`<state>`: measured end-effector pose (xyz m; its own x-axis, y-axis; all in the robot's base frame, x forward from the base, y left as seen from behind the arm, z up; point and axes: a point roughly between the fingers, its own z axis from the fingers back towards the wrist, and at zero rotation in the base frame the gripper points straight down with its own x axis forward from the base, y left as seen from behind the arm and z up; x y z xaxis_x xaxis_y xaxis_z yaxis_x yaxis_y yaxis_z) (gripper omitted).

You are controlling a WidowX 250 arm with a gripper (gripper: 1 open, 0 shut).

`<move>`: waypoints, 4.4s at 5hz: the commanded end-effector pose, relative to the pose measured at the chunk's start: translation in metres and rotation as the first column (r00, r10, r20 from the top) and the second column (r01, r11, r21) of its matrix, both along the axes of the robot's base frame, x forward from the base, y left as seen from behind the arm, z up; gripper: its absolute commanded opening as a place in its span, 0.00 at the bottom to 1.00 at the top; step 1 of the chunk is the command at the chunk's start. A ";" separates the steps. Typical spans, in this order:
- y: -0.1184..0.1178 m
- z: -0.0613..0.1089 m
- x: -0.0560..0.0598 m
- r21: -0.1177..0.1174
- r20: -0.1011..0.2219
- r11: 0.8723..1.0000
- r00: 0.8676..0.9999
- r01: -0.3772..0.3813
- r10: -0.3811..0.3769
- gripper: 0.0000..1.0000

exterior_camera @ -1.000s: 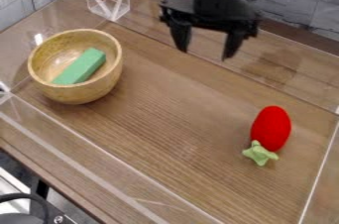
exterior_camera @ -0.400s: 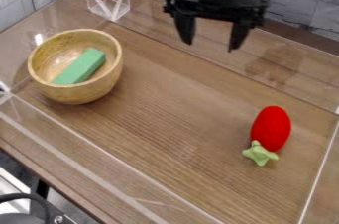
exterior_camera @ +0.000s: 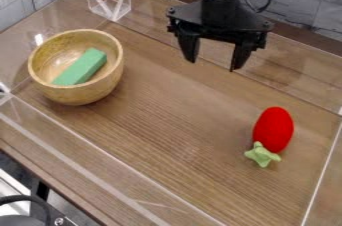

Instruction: Put the green object in the brown bowl

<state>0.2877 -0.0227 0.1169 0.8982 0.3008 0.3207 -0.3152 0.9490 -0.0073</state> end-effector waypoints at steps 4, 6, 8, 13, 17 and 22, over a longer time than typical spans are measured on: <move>0.015 0.045 0.011 -0.012 0.038 0.997 0.997 0.071 -0.070 1.00; 0.006 0.039 0.006 -0.001 0.007 1.000 1.000 -0.006 0.006 1.00; 0.003 0.034 0.004 0.003 -0.010 1.000 1.000 0.023 -0.023 1.00; -0.015 0.027 -0.011 -0.041 -0.056 0.938 0.938 -0.345 0.342 1.00; -0.103 -0.037 -0.049 -0.042 -0.173 0.646 0.642 -0.762 0.746 1.00; -0.091 -0.068 -0.047 -0.079 -0.295 0.470 0.471 -0.879 0.831 1.00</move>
